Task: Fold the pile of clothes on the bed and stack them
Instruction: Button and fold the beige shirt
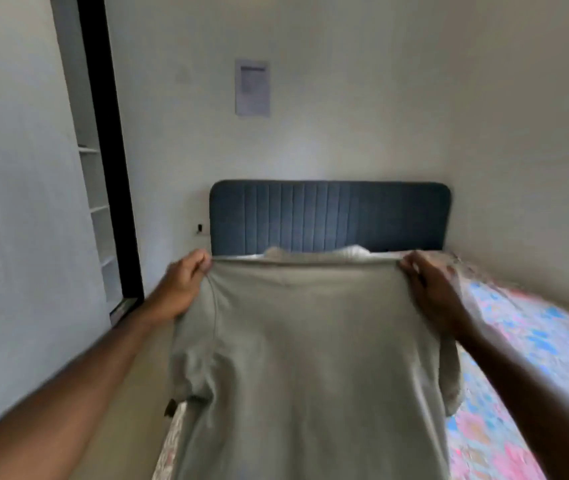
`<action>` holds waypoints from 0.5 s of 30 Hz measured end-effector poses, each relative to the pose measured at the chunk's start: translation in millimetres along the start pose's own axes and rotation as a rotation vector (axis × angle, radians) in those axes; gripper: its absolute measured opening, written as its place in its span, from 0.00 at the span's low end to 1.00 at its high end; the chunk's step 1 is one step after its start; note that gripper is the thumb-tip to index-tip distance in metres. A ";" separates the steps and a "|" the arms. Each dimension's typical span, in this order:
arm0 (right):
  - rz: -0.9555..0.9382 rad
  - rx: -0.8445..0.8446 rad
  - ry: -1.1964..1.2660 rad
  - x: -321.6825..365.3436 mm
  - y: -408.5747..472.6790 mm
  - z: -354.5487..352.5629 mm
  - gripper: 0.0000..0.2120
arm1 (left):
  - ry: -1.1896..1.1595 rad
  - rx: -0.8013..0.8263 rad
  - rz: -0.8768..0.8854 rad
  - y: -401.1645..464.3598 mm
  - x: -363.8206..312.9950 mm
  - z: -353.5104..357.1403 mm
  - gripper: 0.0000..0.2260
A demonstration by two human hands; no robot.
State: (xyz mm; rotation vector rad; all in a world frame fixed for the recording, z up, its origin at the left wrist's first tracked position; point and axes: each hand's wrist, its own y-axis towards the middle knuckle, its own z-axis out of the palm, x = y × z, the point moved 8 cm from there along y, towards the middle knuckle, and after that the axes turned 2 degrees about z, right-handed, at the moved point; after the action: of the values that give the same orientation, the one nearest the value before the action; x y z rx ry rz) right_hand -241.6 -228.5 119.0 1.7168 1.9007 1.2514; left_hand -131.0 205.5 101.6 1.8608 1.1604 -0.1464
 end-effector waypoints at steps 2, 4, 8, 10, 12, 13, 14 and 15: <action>0.089 0.103 -0.047 -34.6 -40.0 48.3 0.21 | 0.027 0.036 -0.018 -35.4 39.7 50.7 0.12; 0.118 0.184 -0.059 -59.6 -71.0 86.7 0.20 | 0.015 0.068 0.006 -65.8 70.1 92.9 0.13; 0.052 0.221 -0.073 -91.1 -96.6 139.4 0.21 | 0.150 0.104 0.087 -94.0 114.6 139.0 0.18; 0.032 0.187 -0.087 -101.4 -91.8 155.0 0.19 | 0.178 0.078 0.131 -91.0 121.0 145.3 0.16; 0.066 0.146 -0.079 -113.5 -76.0 171.8 0.13 | 0.183 0.039 0.138 -74.3 127.7 153.5 0.09; 0.075 0.132 -0.067 -121.2 -66.1 185.8 0.10 | 0.171 0.033 0.121 -61.5 138.1 165.1 0.07; 0.080 0.125 -0.070 -124.8 -54.7 196.4 0.08 | 0.146 0.032 0.084 -46.6 145.6 173.6 0.07; 0.087 0.140 -0.074 -130.4 -43.7 210.3 0.08 | 0.125 0.049 0.056 -30.5 155.0 186.0 0.08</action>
State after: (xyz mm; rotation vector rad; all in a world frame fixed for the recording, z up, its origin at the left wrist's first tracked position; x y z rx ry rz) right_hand -89.1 -259.5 -78.3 1.9071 1.9308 1.0908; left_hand -6.1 173.5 -105.6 1.9674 1.1971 -0.0273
